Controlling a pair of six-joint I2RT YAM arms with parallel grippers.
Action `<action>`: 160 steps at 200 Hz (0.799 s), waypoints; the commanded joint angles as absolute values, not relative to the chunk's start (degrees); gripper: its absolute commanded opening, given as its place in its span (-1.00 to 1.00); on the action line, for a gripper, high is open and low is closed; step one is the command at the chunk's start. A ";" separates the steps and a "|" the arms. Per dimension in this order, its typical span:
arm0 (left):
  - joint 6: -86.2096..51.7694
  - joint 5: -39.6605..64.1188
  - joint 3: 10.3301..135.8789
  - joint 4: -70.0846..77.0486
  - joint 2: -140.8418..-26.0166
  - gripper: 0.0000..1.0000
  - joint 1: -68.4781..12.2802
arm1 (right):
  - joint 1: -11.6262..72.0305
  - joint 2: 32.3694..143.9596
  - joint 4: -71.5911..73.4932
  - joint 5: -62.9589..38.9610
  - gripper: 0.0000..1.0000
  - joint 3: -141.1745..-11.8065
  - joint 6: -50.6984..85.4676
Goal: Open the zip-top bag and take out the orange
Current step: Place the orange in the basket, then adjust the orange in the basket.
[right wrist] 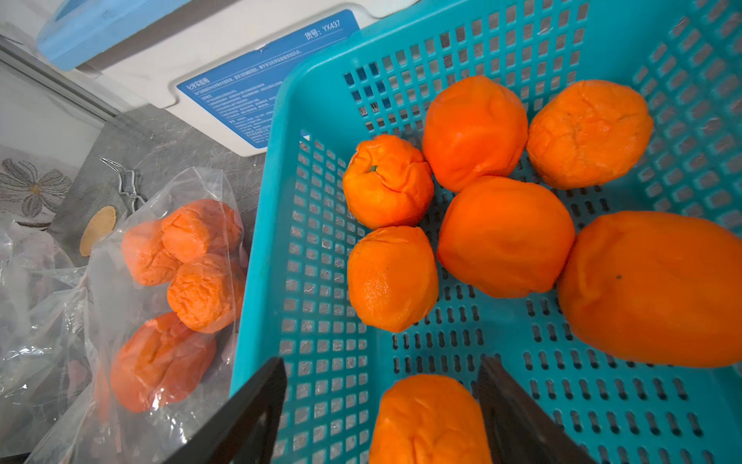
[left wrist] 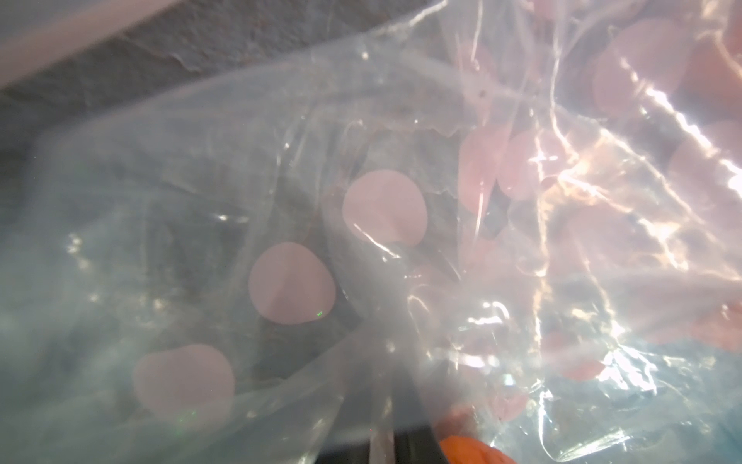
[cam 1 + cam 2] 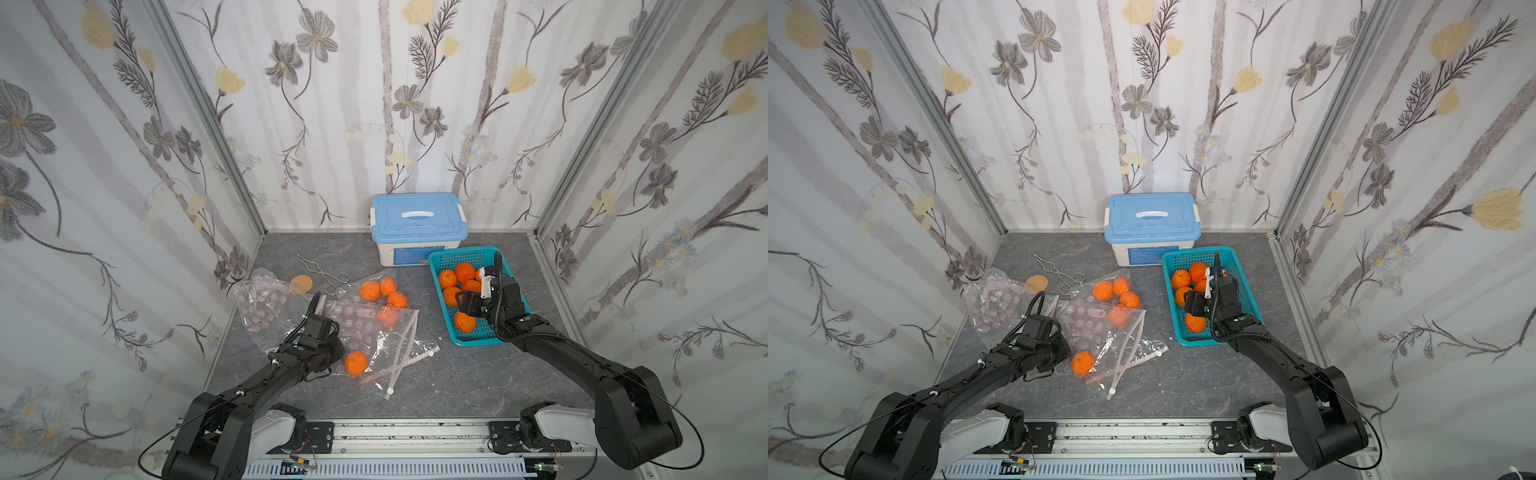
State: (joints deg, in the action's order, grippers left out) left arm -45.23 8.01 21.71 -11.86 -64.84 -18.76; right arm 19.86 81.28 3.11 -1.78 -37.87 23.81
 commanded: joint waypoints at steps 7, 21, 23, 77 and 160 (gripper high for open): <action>-45.00 7.38 22.30 -12.88 -65.13 -0.70 -18.72 | 19.78 80.34 -4.43 5.00 0.39 -38.25 24.86; -45.00 7.41 22.32 -12.72 -65.13 -0.70 -18.72 | 19.58 80.24 -6.22 6.10 0.26 -37.22 26.30; -45.00 7.39 22.24 -12.67 -65.13 -0.70 -18.74 | 19.55 80.32 -6.50 6.20 0.24 -37.20 26.37; -44.82 7.56 22.34 -12.47 -65.57 -0.71 -18.72 | 19.00 79.37 -11.30 8.09 -0.46 -36.41 26.63; -44.74 7.30 22.61 -12.72 -65.37 -0.71 -18.72 | 19.05 82.83 -25.61 3.24 -0.86 -45.89 22.36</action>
